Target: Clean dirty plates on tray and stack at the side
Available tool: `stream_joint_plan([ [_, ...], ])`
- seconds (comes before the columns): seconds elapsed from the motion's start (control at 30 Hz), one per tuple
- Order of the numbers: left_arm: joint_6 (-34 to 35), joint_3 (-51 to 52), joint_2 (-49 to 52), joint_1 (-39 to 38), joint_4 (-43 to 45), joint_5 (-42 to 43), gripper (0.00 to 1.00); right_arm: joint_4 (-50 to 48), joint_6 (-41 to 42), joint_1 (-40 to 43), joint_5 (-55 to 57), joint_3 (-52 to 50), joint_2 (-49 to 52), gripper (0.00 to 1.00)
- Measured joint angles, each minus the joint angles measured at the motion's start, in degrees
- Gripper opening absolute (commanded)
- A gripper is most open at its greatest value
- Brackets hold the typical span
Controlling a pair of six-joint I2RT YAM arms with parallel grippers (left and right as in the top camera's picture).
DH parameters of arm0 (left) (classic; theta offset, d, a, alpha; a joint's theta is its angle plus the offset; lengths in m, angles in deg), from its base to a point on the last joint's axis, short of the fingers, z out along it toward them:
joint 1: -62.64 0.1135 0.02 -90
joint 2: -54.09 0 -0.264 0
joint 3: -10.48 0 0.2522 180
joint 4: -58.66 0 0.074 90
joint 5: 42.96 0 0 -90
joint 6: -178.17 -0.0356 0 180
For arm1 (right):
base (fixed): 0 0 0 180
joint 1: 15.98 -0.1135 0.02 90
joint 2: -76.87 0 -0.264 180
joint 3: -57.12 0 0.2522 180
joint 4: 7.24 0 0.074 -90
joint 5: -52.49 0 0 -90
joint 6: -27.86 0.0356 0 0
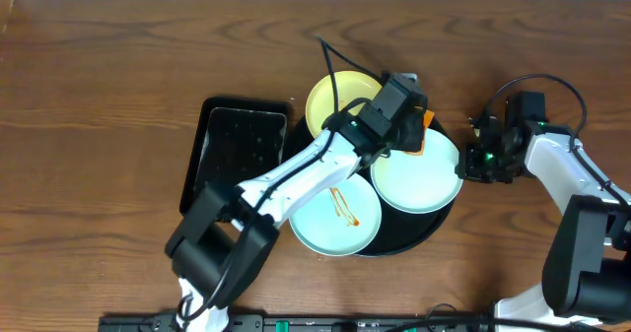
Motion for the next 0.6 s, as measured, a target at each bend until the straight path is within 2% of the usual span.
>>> stream_joint_plan([
  [0.4, -0.42, 0.02, 7.74, -3.67, 1.38, 0.42, 0.07, 0.04, 0.0, 0.0, -0.02, 0.0, 0.0, 0.01],
  [0.6, -0.44, 0.0, 8.02, -3.3, -3.21, -2.58, 0.08, 0.15, 0.0, 0.0, 0.0, 0.02, 0.0, 0.01],
])
